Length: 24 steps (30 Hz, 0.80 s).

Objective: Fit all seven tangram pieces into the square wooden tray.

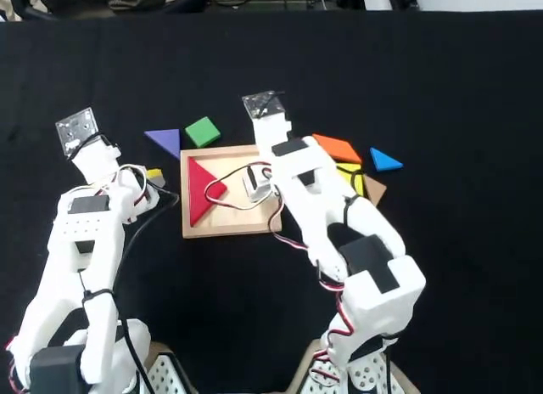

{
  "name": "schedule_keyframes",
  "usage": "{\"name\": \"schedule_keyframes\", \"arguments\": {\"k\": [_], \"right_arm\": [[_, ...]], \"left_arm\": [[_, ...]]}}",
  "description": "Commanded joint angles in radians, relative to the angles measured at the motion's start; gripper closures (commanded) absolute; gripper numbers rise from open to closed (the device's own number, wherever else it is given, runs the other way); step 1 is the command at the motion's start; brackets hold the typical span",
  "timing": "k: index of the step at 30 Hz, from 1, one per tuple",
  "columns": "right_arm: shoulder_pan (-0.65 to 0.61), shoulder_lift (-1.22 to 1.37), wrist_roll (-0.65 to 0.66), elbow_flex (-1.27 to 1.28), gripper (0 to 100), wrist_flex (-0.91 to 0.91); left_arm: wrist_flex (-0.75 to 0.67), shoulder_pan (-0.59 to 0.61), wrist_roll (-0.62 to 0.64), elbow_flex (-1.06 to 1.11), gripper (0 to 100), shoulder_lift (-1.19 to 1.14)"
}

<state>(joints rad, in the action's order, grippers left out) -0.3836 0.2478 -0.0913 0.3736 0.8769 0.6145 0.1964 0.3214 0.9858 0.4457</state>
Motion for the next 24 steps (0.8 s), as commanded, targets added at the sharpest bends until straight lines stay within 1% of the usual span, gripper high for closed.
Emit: {"name": "schedule_keyframes", "arguments": {"k": [1,4,16,24], "right_arm": [[0.029,-0.004,-0.003,-0.039,90.3,0.017],[0.054,-0.004,-0.003,-0.036,98.5,0.017],[0.158,-0.004,-0.002,-0.033,98.0,0.124],[0.18,-0.005,-0.002,-0.033,97.7,0.132]], "left_arm": [[-0.014,0.004,0.005,-0.01,74,0.003],[-0.014,0.004,0.005,-0.01,74,0.003],[-0.014,0.004,0.005,-0.008,74,0.003],[-0.014,0.004,0.005,-0.01,74,0.003]]}}
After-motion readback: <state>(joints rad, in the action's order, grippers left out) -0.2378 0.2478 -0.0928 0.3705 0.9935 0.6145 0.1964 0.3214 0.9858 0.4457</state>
